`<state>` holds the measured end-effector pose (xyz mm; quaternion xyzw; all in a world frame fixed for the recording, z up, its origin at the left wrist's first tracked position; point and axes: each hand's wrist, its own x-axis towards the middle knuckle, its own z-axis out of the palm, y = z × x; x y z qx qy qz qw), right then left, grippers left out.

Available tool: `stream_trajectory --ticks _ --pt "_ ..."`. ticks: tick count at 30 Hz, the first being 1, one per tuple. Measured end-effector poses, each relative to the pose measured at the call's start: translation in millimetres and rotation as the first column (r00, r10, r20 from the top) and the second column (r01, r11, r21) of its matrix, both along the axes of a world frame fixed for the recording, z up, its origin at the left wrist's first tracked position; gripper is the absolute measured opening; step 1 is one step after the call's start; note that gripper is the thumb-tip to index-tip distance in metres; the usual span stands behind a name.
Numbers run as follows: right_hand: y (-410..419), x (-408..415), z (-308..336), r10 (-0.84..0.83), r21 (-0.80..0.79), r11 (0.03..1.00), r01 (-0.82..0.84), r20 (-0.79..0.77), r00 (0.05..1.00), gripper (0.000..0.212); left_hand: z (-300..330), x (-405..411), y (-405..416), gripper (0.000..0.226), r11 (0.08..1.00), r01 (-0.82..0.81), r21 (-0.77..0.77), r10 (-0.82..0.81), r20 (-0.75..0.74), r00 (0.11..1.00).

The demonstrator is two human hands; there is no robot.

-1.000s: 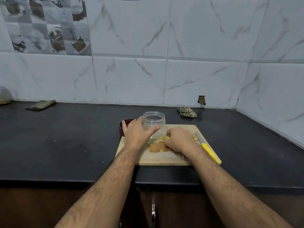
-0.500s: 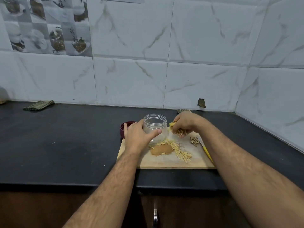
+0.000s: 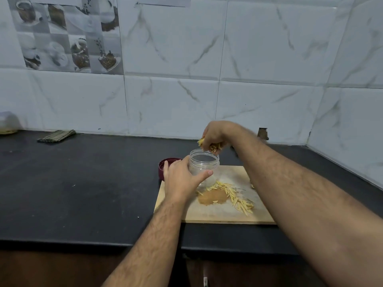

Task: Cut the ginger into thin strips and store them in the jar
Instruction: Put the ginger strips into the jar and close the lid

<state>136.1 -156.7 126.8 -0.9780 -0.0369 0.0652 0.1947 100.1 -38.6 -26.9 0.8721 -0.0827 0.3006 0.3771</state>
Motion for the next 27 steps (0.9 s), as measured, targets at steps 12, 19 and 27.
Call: stream_trajectory --ticks 12,19,27 --pt "11 -7 -9 0.03 -0.197 0.98 -0.001 0.142 0.989 0.022 0 1 0 0.059 0.999 -0.027 0.018 0.027 -0.005 1.0" --pt "-6 -18 -14 0.075 -0.144 0.989 -0.022 0.373 0.925 0.008 3 -3 0 0.056 0.999 -0.032 -0.004 0.032 0.002 0.999" --pt "-11 -20 -23 0.122 -0.19 0.981 -0.047 0.408 0.905 0.021 0 0 1 0.053 1.0 -0.028 -0.014 0.028 0.006 1.0"
